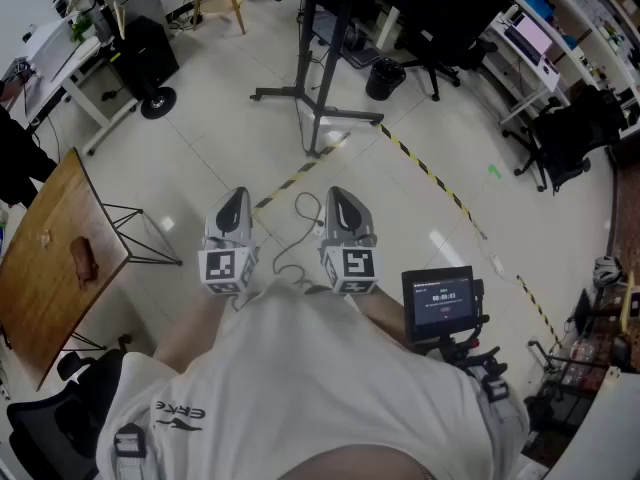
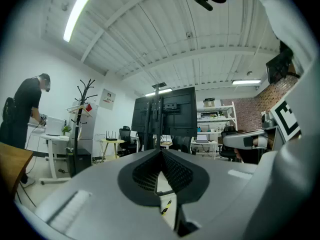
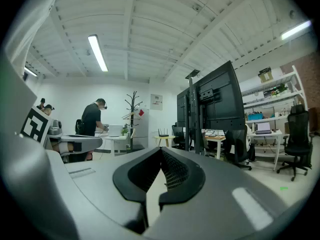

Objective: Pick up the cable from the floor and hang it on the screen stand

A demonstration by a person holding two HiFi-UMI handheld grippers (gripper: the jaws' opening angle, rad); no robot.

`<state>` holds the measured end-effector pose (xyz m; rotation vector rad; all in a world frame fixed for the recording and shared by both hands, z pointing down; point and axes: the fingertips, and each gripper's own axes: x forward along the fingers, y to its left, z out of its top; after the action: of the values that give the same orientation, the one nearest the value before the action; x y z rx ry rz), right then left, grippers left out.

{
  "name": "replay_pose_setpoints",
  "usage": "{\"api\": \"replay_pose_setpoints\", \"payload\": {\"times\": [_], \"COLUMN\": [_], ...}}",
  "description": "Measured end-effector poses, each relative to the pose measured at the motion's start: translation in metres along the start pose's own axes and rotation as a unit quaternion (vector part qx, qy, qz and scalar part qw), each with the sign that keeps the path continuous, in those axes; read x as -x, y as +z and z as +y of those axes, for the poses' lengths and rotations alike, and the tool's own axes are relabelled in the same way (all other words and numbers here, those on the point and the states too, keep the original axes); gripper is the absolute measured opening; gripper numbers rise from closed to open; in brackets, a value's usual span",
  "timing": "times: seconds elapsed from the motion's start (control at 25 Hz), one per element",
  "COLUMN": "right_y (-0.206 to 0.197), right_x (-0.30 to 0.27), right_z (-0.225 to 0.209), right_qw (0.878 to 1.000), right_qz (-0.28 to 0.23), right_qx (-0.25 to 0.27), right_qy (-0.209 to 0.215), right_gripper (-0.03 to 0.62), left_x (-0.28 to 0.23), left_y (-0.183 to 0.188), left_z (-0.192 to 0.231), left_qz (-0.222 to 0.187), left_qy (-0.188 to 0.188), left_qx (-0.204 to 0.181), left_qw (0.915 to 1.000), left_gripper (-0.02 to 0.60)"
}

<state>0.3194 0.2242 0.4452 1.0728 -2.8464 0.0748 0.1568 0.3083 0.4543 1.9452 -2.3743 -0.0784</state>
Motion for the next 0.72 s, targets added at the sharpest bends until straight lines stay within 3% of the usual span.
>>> {"api": "replay_pose_setpoints", "payload": {"times": [0.32, 0.72], "right_y": [-0.020, 0.002], "right_x": [-0.005, -0.057], "right_z": [-0.034, -0.082], "right_qw": [1.000, 1.000], "right_qz": [-0.004, -0.005], "right_qx": [-0.004, -0.006], "right_qy": [-0.005, 0.018], "right_gripper": [0.014, 0.014], "left_x": [-0.020, -0.080], "left_y": [-0.016, 0.008], "left_z": [-0.013, -0.022], "left_qz": [-0.006, -0.013], "left_qy": [0.009, 0.035], "left_qx": [-0.008, -0.016], "left_qw": [0.9999, 0.9992], "left_gripper": [0.003, 0.003]}}
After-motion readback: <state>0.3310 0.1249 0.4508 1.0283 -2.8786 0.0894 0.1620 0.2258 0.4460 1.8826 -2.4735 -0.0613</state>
